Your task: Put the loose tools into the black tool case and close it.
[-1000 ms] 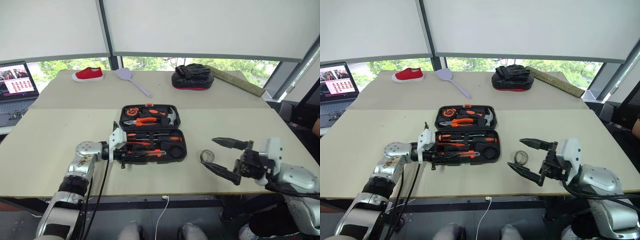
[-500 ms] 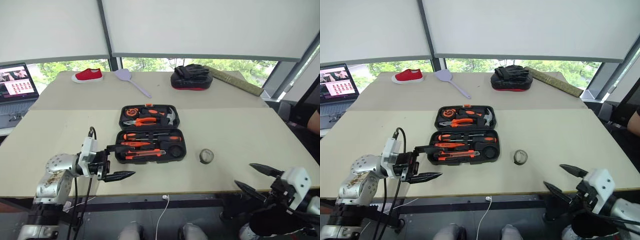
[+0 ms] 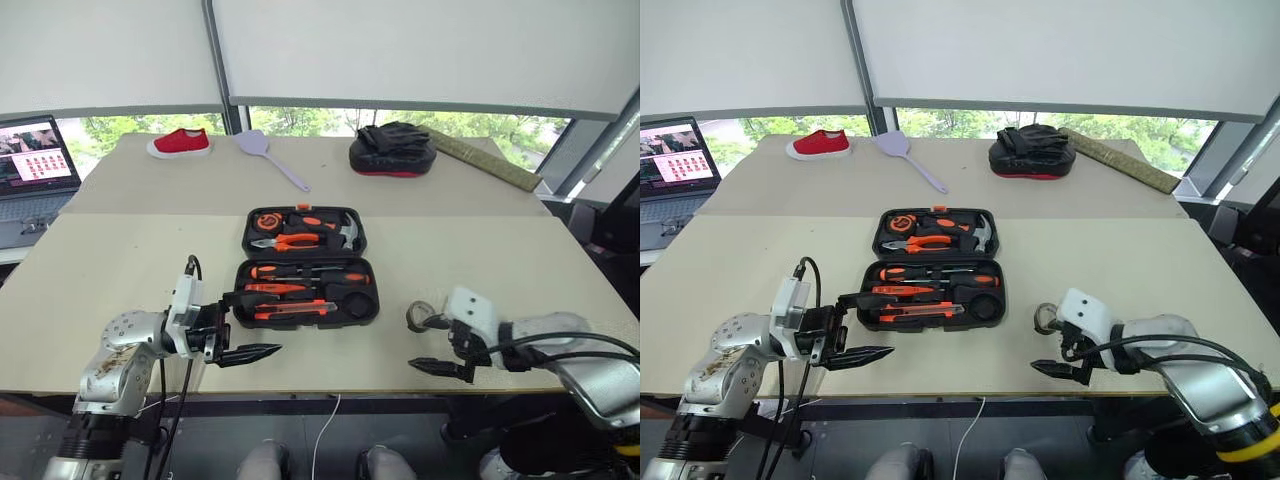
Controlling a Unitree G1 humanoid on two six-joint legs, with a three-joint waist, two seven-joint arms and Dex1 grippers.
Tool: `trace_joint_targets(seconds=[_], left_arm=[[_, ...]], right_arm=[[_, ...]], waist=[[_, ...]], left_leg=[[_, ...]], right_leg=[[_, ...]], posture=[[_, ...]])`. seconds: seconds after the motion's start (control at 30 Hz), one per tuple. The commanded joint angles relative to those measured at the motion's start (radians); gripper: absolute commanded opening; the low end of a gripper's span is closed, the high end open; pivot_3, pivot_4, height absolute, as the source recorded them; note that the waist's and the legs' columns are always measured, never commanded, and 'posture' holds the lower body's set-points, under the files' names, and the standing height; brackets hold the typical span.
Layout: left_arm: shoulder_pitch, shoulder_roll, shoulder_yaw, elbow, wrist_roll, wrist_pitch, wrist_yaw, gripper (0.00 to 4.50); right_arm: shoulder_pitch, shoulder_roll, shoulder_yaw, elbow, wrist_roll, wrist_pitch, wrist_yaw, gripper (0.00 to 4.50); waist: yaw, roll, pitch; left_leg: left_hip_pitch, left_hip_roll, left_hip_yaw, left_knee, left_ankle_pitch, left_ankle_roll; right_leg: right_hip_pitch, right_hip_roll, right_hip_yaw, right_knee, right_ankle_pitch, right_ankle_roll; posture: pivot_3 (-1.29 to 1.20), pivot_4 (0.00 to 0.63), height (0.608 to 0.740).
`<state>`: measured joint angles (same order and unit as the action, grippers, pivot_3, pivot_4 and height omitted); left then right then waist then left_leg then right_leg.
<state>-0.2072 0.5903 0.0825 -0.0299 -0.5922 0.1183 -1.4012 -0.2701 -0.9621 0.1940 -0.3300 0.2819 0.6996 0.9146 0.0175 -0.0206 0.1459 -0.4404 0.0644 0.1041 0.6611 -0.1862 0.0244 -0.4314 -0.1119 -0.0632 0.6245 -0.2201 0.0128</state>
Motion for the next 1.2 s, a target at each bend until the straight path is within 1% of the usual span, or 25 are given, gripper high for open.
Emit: trace_joint_targets(seconds=[0.03, 0.13, 0.23, 0.37, 0.4, 0.43, 0.5, 0.53, 0.57, 0.6, 0.63, 0.67, 0.73, 0.83, 0.9, 0.97, 1.03, 1.2], left_arm=[[0.004, 0.001, 0.013, -0.036, -0.005, -0.024, 0.01, 4.44], [0.008, 0.004, 0.013, -0.039, -0.005, -0.029, 0.013, 4.44], [0.009, 0.006, 0.015, -0.041, -0.005, -0.032, 0.015, 4.5], [0.009, 0.01, 0.017, -0.052, -0.01, -0.029, 0.014, 4.5], [0.01, 0.011, 0.018, -0.055, -0.012, -0.028, 0.013, 4.5], [0.011, 0.012, 0.019, -0.058, -0.014, -0.027, 0.012, 4.5], [0.016, 0.013, 0.02, -0.063, -0.017, -0.026, 0.01, 4.5], [0.018, 0.014, 0.021, -0.065, -0.018, -0.026, 0.01, 4.5], [0.02, 0.014, 0.022, -0.067, -0.019, -0.026, 0.01, 4.5], [0.022, 0.014, 0.022, -0.068, -0.019, -0.025, 0.01, 4.5], [0.024, 0.013, 0.023, -0.068, -0.018, -0.026, 0.011, 4.5], [0.027, 0.013, 0.023, -0.067, -0.018, -0.027, 0.012, 4.5], [0.033, 0.01, 0.027, -0.063, -0.012, -0.03, 0.022, 4.5], [0.042, 0.006, 0.037, -0.053, -0.001, -0.039, 0.039, 4.5], [0.057, 0.01, 0.048, -0.043, 0.006, -0.048, 0.048, 4.5], [0.073, 0.017, 0.052, -0.035, 0.015, -0.06, 0.048, 4.5], [0.083, 0.02, 0.054, -0.037, 0.018, -0.067, 0.052, 4.5], [0.099, 0.024, 0.063, -0.051, 0.019, -0.072, 0.071, 4.5]], right_arm=[[-0.076, 0.005, 0.043, 0.039, -0.048, 0.026, 0.016, 4.5], [-0.123, 0.02, 0.066, 0.067, -0.067, 0.045, 0.021, 4.5], [-0.153, 0.033, 0.087, 0.1, -0.086, 0.045, 0.034, 3.78], [-0.173, 0.043, 0.096, 0.129, -0.107, 0.016, 0.046, 2.38], [-0.177, 0.044, 0.096, 0.134, -0.11, 0.01, 0.05, 2.15], [-0.181, 0.043, 0.094, 0.137, -0.113, 0.003, 0.054, 1.71], [-0.185, 0.042, 0.088, 0.141, -0.117, -0.007, 0.064, 1.04], [-0.188, 0.04, 0.085, 0.142, -0.117, -0.016, 0.073, 0.68], [-0.191, 0.037, 0.082, 0.142, -0.115, -0.029, 0.086, 0.42], [-0.195, 0.029, 0.08, 0.131, -0.098, -0.04, 0.121, 0.01], [-0.214, 0.033, 0.069, 0.097, -0.053, -0.017, 0.16, 0.01], [-0.251, 0.063, 0.052, 0.069, -0.004, 0.019, 0.176, 0.01], [-0.357, 0.165, 0.045, 0.017, 0.098, 0.113, 0.183, 0.01], [-0.449, 0.272, 0.077, 0.016, 0.148, 0.185, 0.171, 0.01], [-0.488, 0.322, 0.112, 0.045, 0.147, 0.211, 0.159, 0.01], [-0.511, 0.354, 0.15, 0.097, 0.116, 0.205, 0.143, 0.01], [-0.52, 0.37, 0.175, 0.145, 0.09, 0.194, 0.132, 0.01], [-0.526, 0.362, 0.221, 0.232, 0.02, 0.162, 0.119, 0.01]], waist=[[-0.002, 0.0, 0.0], [-0.003, 0.0, 0.0], [-0.005, -0.001, 0.0], [-0.004, -0.001, 0.0], [-0.004, -0.001, 0.0], [-0.005, -0.001, 0.0], [-0.005, -0.001, 0.0], [-0.005, -0.001, 0.0], [-0.005, -0.001, 0.0], [-0.005, -0.001, 0.0], [-0.005, -0.001, 0.0], [-0.005, 0.0, 0.0], [-0.016, -0.001, 0.001], [-0.027, -0.001, 0.001], [-0.024, -0.001, 0.001], [-0.018, -0.001, 0.001], [-0.011, -0.001, 0.001], [-0.007, -0.001, 0.001]], left_leg=[[0.0, 0.0, 0.002, 0.0, 0.0, 0.0], [0.0, 0.001, 0.004, 0.0, 0.0, 0.0], [0.0, 0.002, 0.005, 0.0, 0.0, 0.0], [0.0, 0.001, 0.006, 0.0, 0.0, 0.0], [0.0, 0.001, 0.006, 0.0, 0.0, 0.0], [0.0, 0.001, 0.006, 0.0, 0.0, 0.0], [0.0, 0.001, 0.006, 0.0, 0.0, 0.0], [0.0, 0.002, 0.006, 0.0, 0.0, 0.0], [0.0, 0.002, 0.006, 0.0, 0.0, 0.0], [0.0, 0.002, 0.006, 0.0, 0.0, 0.0], [0.0, 0.002, 0.006, 0.0, 0.0, 0.0], [0.0, 0.002, 0.006, 0.0, 0.0, 0.0], [0.0, 0.003, 0.006, 0.0, 0.0, 0.0], [0.0, 0.005, 0.004, 0.0, 0.0, 0.0], [0.0, 0.006, 0.005, 0.0, 0.0, 0.0], [0.0, 0.005, 0.005, 0.0, 0.0, 0.0], [-0.001, 0.004, 0.006, 0.0, 0.0, 0.0], [-0.003, 0.002, 0.007, 0.0, 0.0, 0.0]], right_leg=[[0.0, 0.0, 0.0, 0.0, 0.0, 0.001], [0.0, 0.001, -0.001, 0.0, 0.0, 0.0], [-0.001, 0.001, -0.001, 0.001, 0.0, 0.0], [-0.001, 0.001, -0.001, 0.001, 0.0, 0.0], [-0.001, 0.001, -0.001, 0.001, 0.001, 0.001], [-0.001, 0.001, -0.001, 0.001, 0.001, 0.001], [-0.001, 0.001, -0.001, 0.001, 0.001, 0.001], [-0.001, 0.001, -0.001, 0.001, 0.001, 0.001], [-0.002, 0.001, -0.001, 0.001, 0.001, 0.001], [-0.002, 0.001, -0.001, 0.001, 0.001, 0.001], [-0.002, 0.001, -0.001, 0.001, 0.001, 0.001], [-0.002, 0.001, -0.001, 0.001, 0.001, 0.001], [-0.003, 0.002, 0.0, 0.002, 0.001, 0.001], [-0.005, 0.005, 0.002, 0.005, 0.004, 0.002], [-0.005, 0.006, 0.001, 0.005, 0.004, 0.001], [-0.005, 0.005, 0.0, 0.005, 0.004, -0.001], [-0.005, 0.004, 0.0, 0.004, 0.006, -0.005], [-0.006, 0.001, 0.0, 0.004, 0.007, -0.005]], posture=[[0.0, 0.15, 0.74], [0.0, 0.15, 0.74], [0.0, 0.15, 0.74], [0.0, 0.15, 0.74], [0.0, 0.15, 0.74], [0.0, 0.15, 0.74], [0.0, 0.15, 0.74], [0.0, 0.15, 0.74], [0.0, 0.15, 0.74], [0.0, 0.15, 0.74], [0.0, 0.15, 0.74], [0.0, 0.15, 0.74], [0.0, 0.15, 0.74], [0.0, 0.15, 0.74], [0.0, 0.15, 0.74], [0.0, 0.15, 0.74], [0.0, 0.15, 0.74], [0.0, 0.15, 0.74]])
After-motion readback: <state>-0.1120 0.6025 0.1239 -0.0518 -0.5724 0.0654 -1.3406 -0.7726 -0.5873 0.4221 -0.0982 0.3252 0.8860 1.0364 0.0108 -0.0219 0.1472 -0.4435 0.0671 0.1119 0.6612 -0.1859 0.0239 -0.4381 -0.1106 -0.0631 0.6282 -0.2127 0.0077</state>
